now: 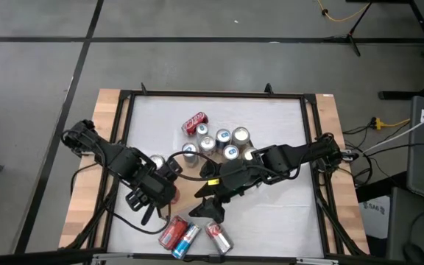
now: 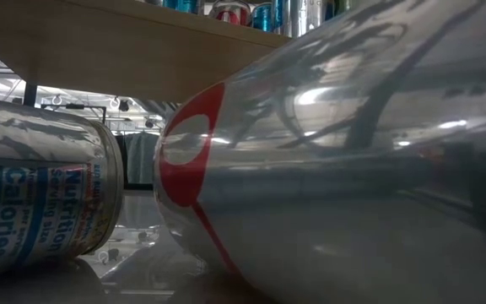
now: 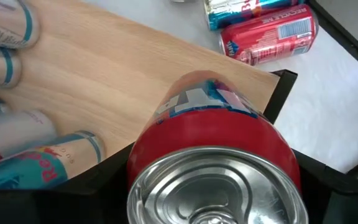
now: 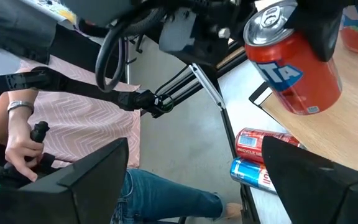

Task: Place canned beverage on shelf
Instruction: Put the red soda can on the shelf aligned with the other red soda can

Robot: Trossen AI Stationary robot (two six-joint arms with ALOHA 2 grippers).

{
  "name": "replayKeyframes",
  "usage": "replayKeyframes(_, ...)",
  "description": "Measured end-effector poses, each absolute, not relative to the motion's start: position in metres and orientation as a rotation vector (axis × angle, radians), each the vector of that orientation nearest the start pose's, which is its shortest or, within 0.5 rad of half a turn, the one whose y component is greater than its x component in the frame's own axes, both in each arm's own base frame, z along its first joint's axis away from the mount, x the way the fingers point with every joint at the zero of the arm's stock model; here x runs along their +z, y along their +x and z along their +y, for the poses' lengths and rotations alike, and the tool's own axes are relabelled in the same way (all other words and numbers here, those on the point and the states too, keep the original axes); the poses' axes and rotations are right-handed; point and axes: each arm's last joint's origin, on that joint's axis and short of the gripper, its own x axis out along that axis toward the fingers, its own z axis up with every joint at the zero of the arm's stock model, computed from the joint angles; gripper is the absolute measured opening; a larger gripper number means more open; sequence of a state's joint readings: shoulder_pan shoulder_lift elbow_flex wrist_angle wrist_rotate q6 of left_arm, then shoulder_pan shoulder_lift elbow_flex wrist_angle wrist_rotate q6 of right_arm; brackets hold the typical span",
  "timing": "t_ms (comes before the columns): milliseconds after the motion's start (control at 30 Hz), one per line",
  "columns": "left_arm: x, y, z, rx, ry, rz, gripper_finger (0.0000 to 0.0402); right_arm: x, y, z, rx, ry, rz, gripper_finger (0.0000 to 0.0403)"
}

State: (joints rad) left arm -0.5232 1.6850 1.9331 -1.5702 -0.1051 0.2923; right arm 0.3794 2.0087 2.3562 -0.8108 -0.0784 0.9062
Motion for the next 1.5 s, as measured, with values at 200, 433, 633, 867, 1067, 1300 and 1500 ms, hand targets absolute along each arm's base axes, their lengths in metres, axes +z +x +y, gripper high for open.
replayKeyframes(200, 0.391, 0.259, -0.143, -0.546, 0.654, 1.218, 0.0284, 0.439, 0.397, 0.161, 0.207, 0.804, 0.630, 0.0356)
replayKeyframes(433, 0.383, 0.263, -0.138, -0.536, 0.633, 1.256, 0.0284, 0.439, 0.397, 0.161, 0.208, 0.804, 0.631, 0.0356)
replayKeyframes(633, 0.368, 0.263, -0.140, -0.567, 0.637, 1.317, 0.0284, 0.439, 0.397, 0.161, 0.208, 0.803, 0.631, 0.0356)
replayKeyframes(867, 0.361, 0.262, -0.138, -0.553, 0.649, 1.342, 0.0290, 0.439, 0.397, 0.161, 0.208, 0.803, 0.632, 0.0356)
replayKeyframes(1067, 0.361, 0.264, -0.134, -0.532, 0.646, 1.348, 0.0302, 0.439, 0.397, 0.161, 0.212, 0.804, 0.635, 0.0356)
replayKeyframes(1300, 0.361, 0.264, -0.133, -0.529, 0.647, 1.350, 0.0324, 0.439, 0.397, 0.161, 0.215, 0.804, 0.637, 0.0356)
replayKeyframes(1500, 0.360, 0.265, -0.133, -0.527, 0.650, 1.352, 0.0327, 0.439, 0.397, 0.161, 0.215, 0.804, 0.637, 0.0356)
